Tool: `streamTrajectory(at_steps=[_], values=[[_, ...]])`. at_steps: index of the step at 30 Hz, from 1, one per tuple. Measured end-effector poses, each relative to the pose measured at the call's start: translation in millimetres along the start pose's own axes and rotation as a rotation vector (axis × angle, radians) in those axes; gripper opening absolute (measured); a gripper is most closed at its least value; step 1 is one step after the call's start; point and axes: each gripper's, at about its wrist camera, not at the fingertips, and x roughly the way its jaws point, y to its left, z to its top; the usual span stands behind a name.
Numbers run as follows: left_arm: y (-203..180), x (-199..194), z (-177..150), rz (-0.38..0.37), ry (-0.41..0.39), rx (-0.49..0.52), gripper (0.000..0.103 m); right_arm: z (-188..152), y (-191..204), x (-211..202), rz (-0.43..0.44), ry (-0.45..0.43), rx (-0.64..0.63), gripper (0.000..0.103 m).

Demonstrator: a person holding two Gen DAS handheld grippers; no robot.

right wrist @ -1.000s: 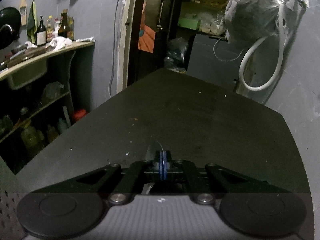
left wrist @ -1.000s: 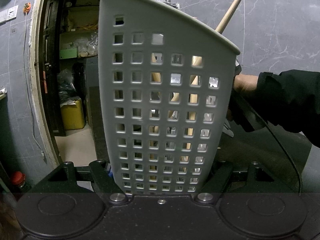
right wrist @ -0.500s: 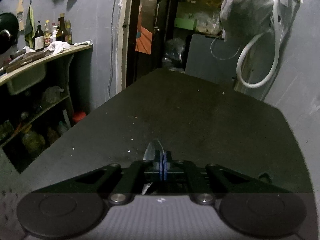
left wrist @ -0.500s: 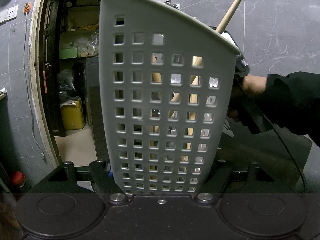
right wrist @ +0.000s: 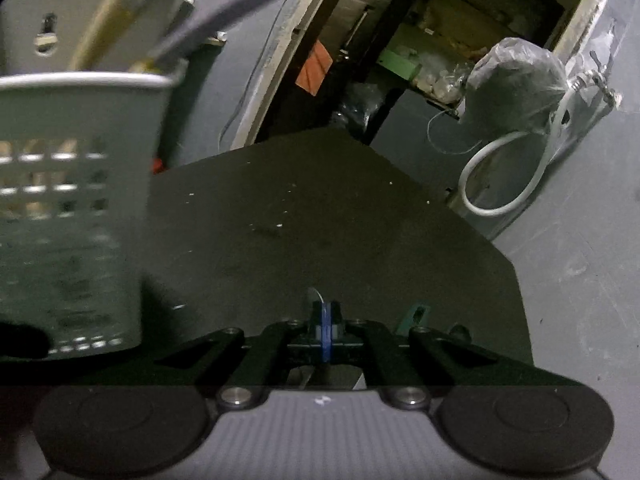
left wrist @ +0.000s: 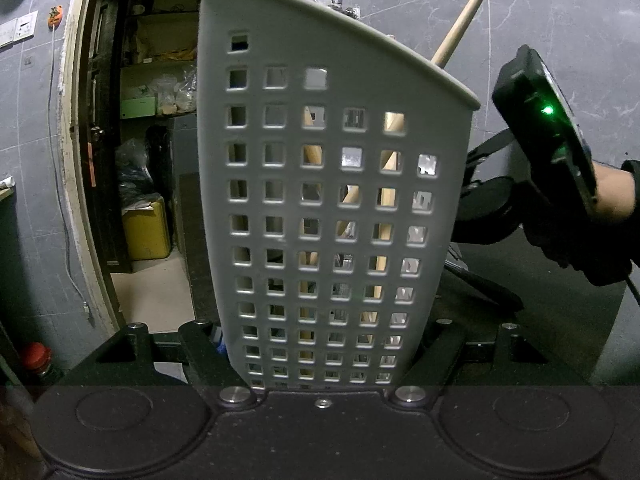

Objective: Organize utensils
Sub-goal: 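Carry the spoon up toward the white basket with the right tool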

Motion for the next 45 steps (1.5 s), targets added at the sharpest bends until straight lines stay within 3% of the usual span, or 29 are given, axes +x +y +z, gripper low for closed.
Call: streamTrajectory(at_steps=[17, 21, 31, 38, 45], values=[[2, -1, 0, -0.004, -0.002, -0.005, 0.077, -8, -4, 6, 0.055, 0.055, 0.047, 0.002], [2, -1, 0, -0.004, -0.002, -0.005, 0.077, -8, -15, 6, 0.059, 0.055, 0.117, 0.002], [1, 0, 0, 0.002, -0.001, -0.001, 0.077, -14, -69, -66, -0.035, -0.207, 0.395, 0.003], [1, 0, 0, 0.003, -0.001, -0.001, 0.077, -8, -99, -123, -0.117, -0.384, 0.479, 0.003], [-1, -1, -1, 0.009, -0.004, 0.002, 0.077, 37, -122, -169, -0.052, -0.708, 0.536, 0.003]])
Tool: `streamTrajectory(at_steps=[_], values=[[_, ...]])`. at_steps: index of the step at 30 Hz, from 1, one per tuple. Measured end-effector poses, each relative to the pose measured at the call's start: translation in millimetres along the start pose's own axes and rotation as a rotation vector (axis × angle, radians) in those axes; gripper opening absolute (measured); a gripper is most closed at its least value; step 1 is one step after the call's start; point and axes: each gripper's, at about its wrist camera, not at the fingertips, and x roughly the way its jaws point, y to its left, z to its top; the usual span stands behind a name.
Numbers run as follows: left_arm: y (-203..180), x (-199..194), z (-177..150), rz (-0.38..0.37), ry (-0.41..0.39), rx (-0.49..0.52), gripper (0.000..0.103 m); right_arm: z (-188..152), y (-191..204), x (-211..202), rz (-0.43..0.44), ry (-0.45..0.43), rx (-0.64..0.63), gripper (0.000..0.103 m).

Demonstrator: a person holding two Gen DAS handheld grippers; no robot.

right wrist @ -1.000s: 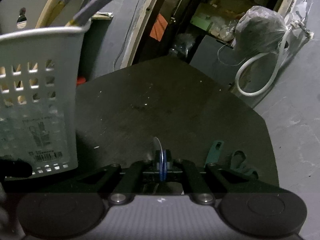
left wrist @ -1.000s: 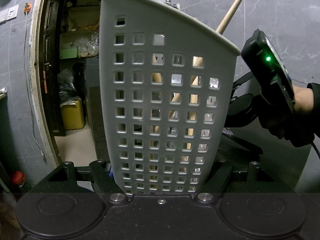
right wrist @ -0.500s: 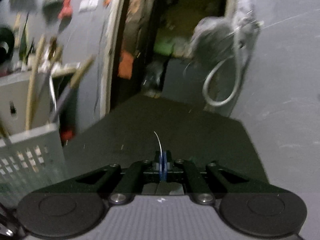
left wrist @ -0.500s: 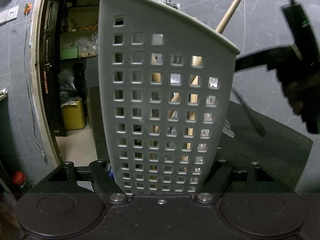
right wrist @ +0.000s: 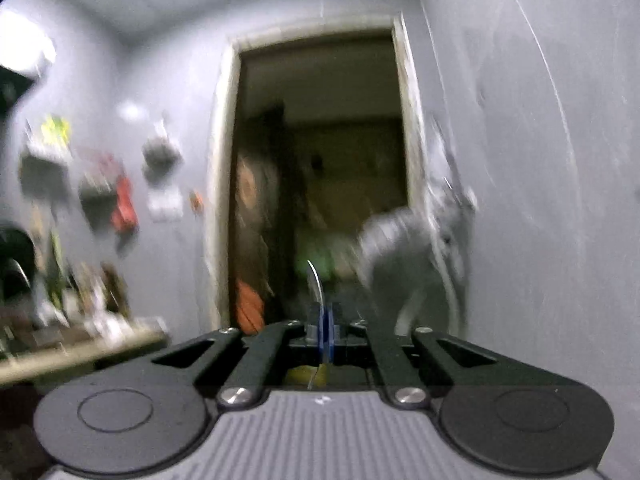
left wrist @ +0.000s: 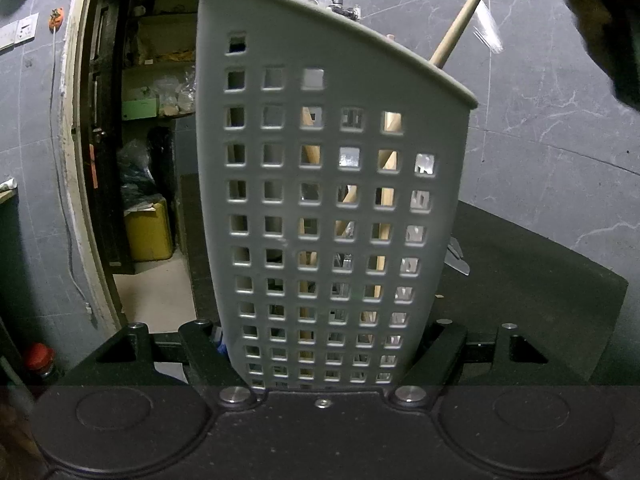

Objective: Organize utensils
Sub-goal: 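Carry the spoon up toward the white basket with the right tool, then open the right tool over the basket to drop the spoon in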

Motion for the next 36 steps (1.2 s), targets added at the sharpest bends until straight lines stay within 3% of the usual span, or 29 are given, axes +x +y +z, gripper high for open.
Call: streamTrajectory(at_steps=[3, 8, 12, 22, 30, 36], values=[[0, -1, 0, 0.0, 0.0, -0.001, 0.077, 11, 1, 16, 0.097, -0.096, 0.037, 0.003], [1, -2, 0, -0.006, 0.0, -0.006, 0.077, -3, -1, 53, 0.269, -0.099, 0.125, 0.003], [4, -2, 0, -0.012, -0.002, -0.011, 0.077, -27, -9, 72, 0.339, -0.1, 0.198, 0.003], [5, 0, 0, -0.008, 0.0, -0.008, 0.077, -73, -6, 54, 0.342, -0.121, 0.245, 0.004], [2, 0, 0, -0.002, 0.001, -0.005, 0.077, -92, 9, 26, 0.297, -0.188, 0.226, 0.004], [1, -1, 0, -0.004, -0.001, -0.008, 0.077, -102, 16, 22, 0.276, -0.171, 0.225, 0.004]])
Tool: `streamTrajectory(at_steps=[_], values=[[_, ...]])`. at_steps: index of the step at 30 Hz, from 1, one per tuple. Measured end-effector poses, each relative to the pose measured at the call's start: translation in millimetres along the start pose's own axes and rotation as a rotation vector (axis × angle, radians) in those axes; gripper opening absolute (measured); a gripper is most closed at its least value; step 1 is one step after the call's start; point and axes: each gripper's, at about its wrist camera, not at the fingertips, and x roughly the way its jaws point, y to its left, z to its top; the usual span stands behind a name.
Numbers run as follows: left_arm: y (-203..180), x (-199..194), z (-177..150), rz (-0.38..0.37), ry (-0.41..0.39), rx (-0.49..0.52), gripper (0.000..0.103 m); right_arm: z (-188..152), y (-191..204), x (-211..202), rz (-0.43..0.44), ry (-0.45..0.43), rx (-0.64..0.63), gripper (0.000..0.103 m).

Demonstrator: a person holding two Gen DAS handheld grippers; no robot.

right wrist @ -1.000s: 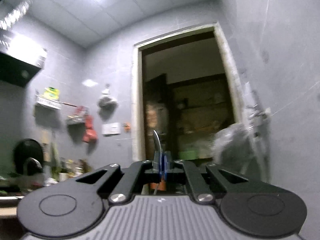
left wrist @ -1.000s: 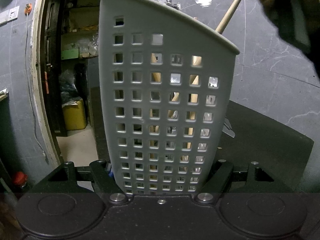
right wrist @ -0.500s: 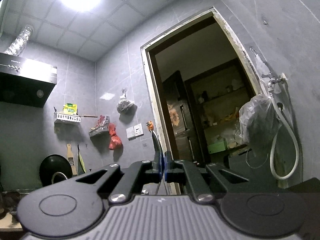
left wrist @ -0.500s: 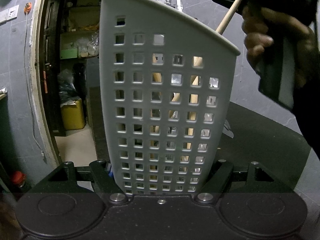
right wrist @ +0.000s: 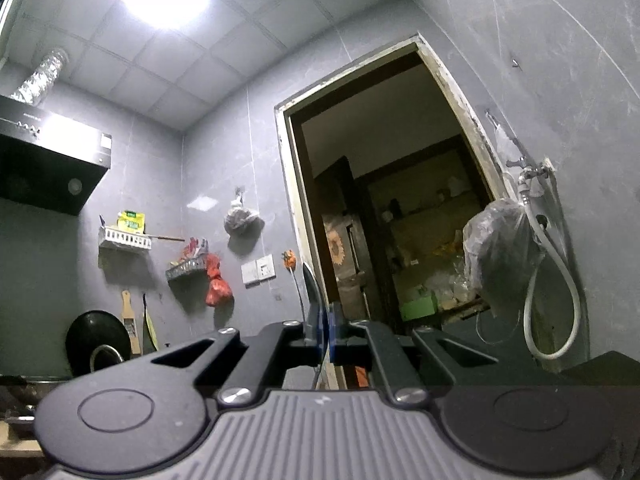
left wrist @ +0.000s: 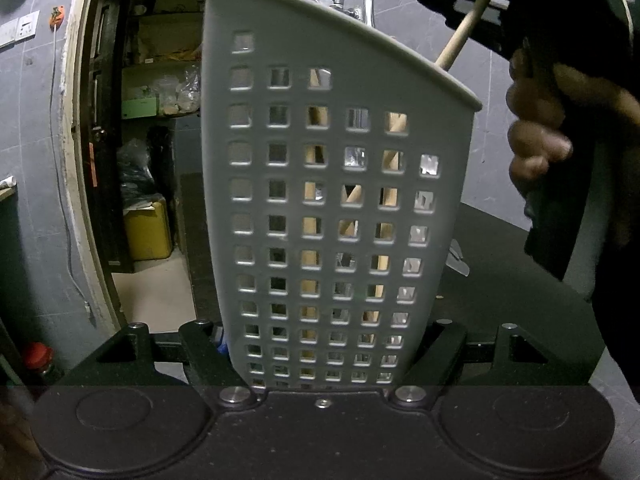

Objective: Organize utensils
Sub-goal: 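Open the right tool over the basket to drop the spoon in, then move the right tool down to the black-handled scissors on the table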

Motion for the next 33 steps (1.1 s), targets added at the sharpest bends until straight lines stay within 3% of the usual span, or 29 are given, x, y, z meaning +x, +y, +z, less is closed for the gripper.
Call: streamTrajectory(at_steps=[18, 28, 30, 32, 33], values=[[1, 0, 0, -0.001, 0.0, -0.002, 0.077, -23, 7, -22, -0.069, 0.084, 0.019, 0.004], [1, -1, 0, -0.002, -0.001, 0.011, 0.077, -46, 15, -44, -0.103, 0.038, 0.084, 0.01], [1, -1, 0, -0.006, 0.001, 0.009, 0.077, -48, 17, -47, -0.105, 0.019, 0.083, 0.014], [2, 1, 1, -0.005, 0.003, 0.007, 0.077, -47, 18, -49, -0.113, 0.002, 0.07, 0.036], [2, 1, 1, -0.007, 0.004, 0.005, 0.077, -45, 18, -49, -0.118, -0.001, 0.063, 0.039]])
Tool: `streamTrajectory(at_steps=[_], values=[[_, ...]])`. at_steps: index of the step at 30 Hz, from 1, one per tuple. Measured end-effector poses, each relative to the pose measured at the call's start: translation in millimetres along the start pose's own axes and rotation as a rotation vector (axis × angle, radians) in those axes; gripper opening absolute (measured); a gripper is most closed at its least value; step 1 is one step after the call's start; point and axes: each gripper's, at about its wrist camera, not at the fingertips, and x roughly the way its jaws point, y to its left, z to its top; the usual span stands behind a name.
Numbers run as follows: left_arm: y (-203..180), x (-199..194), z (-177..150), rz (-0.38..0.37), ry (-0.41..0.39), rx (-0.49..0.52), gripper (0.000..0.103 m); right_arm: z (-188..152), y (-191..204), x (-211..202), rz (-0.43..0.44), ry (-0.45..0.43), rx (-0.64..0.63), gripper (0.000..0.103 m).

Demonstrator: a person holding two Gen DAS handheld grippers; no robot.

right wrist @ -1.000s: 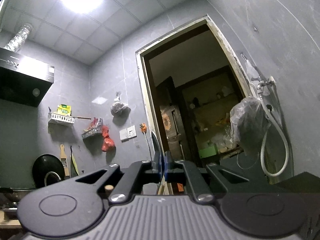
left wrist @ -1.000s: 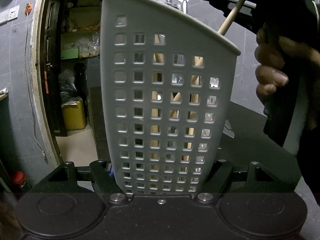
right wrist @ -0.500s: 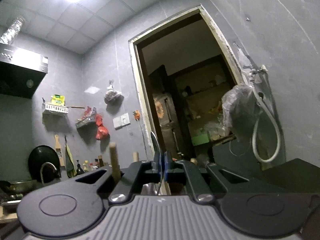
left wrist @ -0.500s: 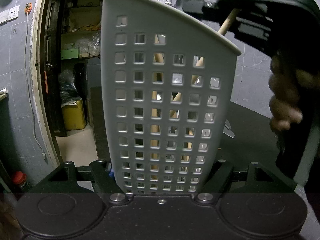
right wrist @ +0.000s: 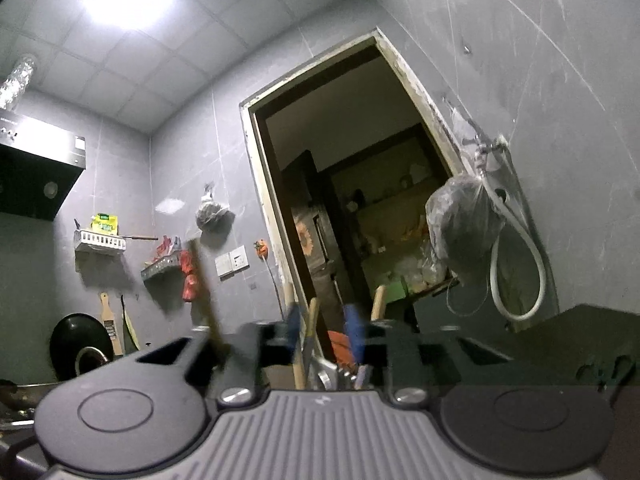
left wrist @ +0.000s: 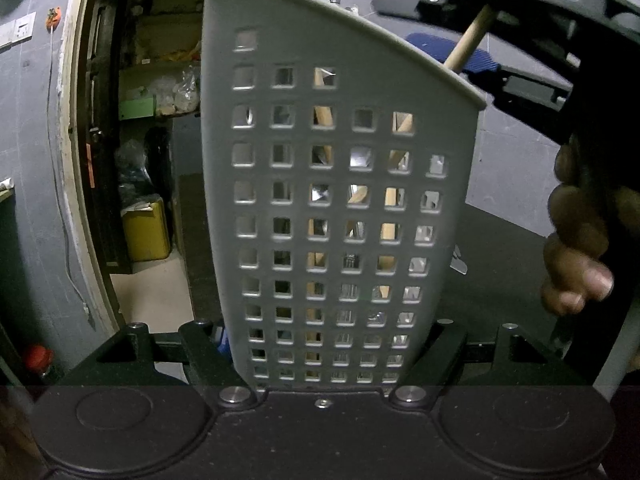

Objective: Organize utensils
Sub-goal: 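Move the right tool down to the black-handled scissors on the table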

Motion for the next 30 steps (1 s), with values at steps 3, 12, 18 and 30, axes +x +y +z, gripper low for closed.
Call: streamTrajectory(at_steps=[3, 12, 18, 30], values=[[-1, 1, 0, 0.002, 0.002, 0.003, 0.078, 6, -2, -4, -0.007, -0.033, 0.012, 0.055], [-8, 2, -1, 0.022, -0.004, 0.051, 0.081, 23, -11, -32, -0.13, -0.13, -0.013, 0.101], [-10, 3, -1, 0.029, 0.01, 0.047, 0.08, 37, -4, -19, -0.161, -0.111, -0.062, 0.103], [-5, 5, 3, 0.023, 0.012, 0.039, 0.08, 23, -69, -43, -0.441, -0.074, 0.23, 0.103]])
